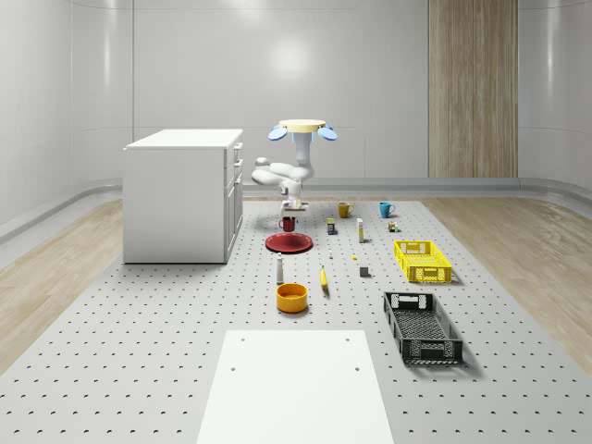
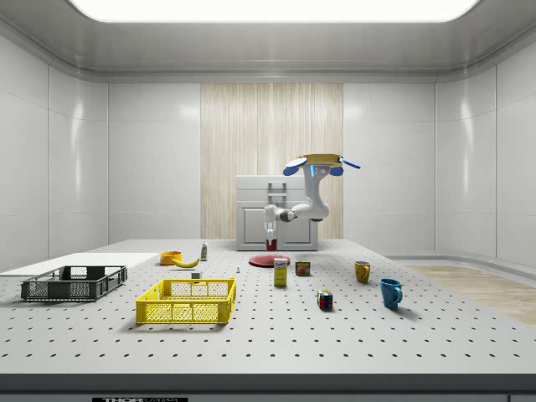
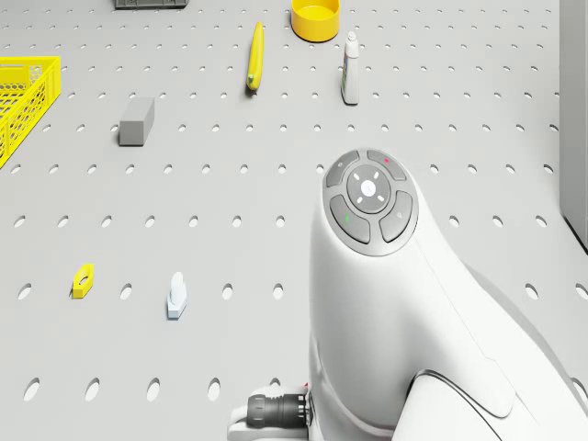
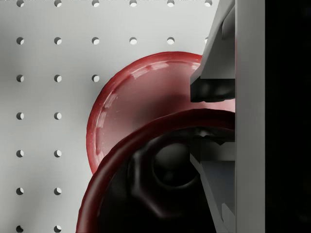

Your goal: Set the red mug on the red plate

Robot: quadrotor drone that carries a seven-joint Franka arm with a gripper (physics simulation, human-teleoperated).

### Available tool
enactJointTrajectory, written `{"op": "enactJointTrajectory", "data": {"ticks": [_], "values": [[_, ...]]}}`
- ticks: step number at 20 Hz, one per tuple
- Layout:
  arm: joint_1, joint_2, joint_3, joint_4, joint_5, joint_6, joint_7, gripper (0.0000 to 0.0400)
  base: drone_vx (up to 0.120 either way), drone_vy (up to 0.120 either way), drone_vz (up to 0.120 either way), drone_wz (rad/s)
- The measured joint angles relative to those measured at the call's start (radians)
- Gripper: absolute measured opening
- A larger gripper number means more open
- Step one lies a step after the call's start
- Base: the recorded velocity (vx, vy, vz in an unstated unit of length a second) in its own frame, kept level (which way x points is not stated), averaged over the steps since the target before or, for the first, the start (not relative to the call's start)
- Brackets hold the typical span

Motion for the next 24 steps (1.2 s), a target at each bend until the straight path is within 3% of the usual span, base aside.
{"op": "enactJointTrajectory", "data": {"ticks": [14,15,17,19,24], "values": [[-0.055,0.002,-0.153,0.024,-0.146,0.046,0.04,0.0099,0.0,0.0,0.0,0.0],[-0.057,0.003,-0.162,0.027,-0.155,0.048,0.041,0.0123,0.0,0.0,0.0,0.0],[-0.061,0.005,-0.175,0.031,-0.168,0.051,0.042,0.0232,0.0,0.0,0.0,0.0],[-0.061,0.007,-0.176,0.031,-0.169,0.05,0.042,0.0298,0.0,0.0,0.0,0.0],[-0.051,0.011,-0.135,0.019,-0.132,0.031,0.04,0.0371,0.0,0.0,0.0,0.0]]}}
